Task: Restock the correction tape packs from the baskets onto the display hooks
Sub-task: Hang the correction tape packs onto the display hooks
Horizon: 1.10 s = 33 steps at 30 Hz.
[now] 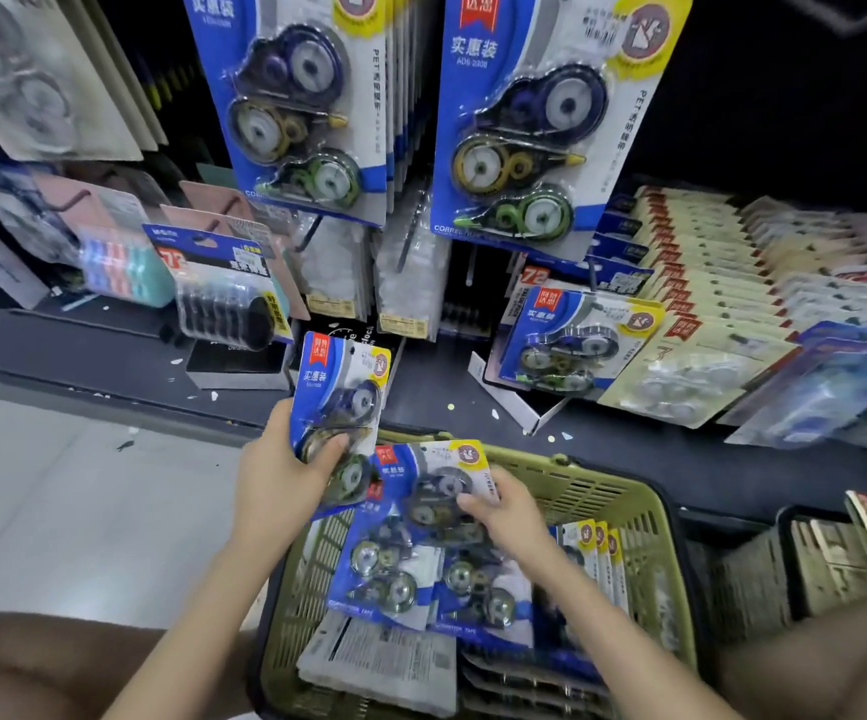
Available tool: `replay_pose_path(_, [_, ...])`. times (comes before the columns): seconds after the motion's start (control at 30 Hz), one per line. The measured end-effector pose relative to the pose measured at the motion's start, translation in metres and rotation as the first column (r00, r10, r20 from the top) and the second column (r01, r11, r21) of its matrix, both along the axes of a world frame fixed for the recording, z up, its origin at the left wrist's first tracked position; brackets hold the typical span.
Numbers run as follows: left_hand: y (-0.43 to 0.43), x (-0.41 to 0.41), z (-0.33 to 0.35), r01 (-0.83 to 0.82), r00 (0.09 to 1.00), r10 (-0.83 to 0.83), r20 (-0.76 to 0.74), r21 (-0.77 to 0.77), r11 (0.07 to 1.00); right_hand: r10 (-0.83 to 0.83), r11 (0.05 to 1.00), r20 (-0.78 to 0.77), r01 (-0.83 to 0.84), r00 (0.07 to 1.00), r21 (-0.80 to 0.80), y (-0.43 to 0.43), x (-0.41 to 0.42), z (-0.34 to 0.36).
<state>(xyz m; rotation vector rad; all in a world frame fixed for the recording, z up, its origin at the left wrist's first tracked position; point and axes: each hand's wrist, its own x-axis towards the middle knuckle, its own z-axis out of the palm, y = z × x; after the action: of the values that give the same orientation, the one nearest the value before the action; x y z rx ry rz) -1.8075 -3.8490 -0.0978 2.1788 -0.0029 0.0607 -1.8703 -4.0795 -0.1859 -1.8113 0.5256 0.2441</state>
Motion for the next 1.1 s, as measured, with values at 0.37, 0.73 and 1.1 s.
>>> replay_pose_path(0.37, [-0.015, 0.017, 0.100, 0.047, 0.950, -0.030, 0.311, -0.050, 0.998, -0.135, 0.980, 0.729, 0.199, 0.671, -0.001, -0.072, 0.006, 0.223])
replay_pose_path(0.73, [-0.008, 0.047, 0.130, 0.013, 0.905, 0.074, 0.419, -0.200, 0.980, -0.216, 0.970, 0.780, 0.219, 0.587, 0.104, -0.041, 0.082, 0.301])
replay_pose_path(1.1, [0.005, 0.048, 0.138, 0.034, 0.903, 0.114, 0.415, -0.333, 0.942, -0.146, 0.876, 0.771, 0.444, 0.620, -0.191, -0.036, 0.099, 0.271])
